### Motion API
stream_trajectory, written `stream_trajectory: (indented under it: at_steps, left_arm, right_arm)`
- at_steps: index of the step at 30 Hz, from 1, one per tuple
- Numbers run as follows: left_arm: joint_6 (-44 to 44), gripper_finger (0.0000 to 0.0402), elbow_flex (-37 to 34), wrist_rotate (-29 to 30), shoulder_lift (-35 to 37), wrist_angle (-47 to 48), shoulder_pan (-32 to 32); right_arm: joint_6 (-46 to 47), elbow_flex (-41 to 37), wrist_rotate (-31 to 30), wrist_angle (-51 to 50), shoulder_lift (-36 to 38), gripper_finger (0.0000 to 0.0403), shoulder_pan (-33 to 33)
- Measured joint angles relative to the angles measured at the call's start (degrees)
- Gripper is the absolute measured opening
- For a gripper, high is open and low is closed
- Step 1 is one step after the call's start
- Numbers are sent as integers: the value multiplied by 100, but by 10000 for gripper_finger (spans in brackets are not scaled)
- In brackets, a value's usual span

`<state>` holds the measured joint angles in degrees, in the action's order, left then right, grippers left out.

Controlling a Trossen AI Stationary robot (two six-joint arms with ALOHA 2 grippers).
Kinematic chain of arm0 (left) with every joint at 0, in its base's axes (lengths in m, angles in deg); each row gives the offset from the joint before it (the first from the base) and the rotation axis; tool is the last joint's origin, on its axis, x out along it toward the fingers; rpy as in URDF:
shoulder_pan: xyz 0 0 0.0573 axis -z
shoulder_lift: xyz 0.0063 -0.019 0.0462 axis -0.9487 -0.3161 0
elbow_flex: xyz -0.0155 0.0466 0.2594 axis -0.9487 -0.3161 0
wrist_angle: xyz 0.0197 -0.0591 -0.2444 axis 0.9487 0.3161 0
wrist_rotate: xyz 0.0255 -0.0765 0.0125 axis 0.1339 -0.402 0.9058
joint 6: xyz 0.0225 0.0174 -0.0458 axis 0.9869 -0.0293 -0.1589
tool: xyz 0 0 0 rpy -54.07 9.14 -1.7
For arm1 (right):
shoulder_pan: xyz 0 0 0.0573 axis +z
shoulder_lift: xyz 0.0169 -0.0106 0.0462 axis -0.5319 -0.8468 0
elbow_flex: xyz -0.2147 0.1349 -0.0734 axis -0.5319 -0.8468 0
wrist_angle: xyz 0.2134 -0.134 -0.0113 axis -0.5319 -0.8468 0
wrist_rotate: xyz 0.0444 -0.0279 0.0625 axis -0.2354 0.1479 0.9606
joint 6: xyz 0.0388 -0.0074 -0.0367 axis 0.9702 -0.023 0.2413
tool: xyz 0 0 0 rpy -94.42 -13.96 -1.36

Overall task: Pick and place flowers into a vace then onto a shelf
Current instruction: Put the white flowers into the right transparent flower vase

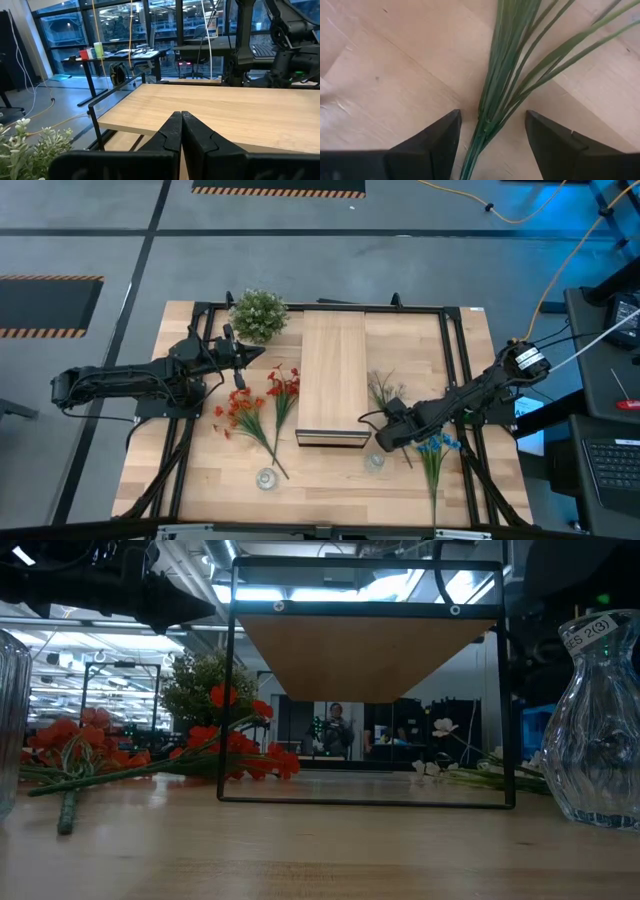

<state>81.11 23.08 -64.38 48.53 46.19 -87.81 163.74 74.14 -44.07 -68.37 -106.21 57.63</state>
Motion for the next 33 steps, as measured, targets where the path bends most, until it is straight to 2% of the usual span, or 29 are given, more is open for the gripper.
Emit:
stream_trajectory:
  at_steps: [4, 7, 24, 33]
  left_arm:
    - [4, 4, 0, -1, 0, 0, -2]
    - [7, 4, 0, -1, -1, 0, -1]
    - [6, 4, 0, -1, -1, 0, 0]
    - [4, 4, 0, -1, 0, 2, 0]
  right_arm:
    - [-10, -4, -33, 18, -3, 217, -4]
    - [-14, -7, -81, 48, -7, 196, -7]
    - [244, -3, -194, -41, -11, 12, -28]
    - [479, -26, -69, -111, 285, 5, -31]
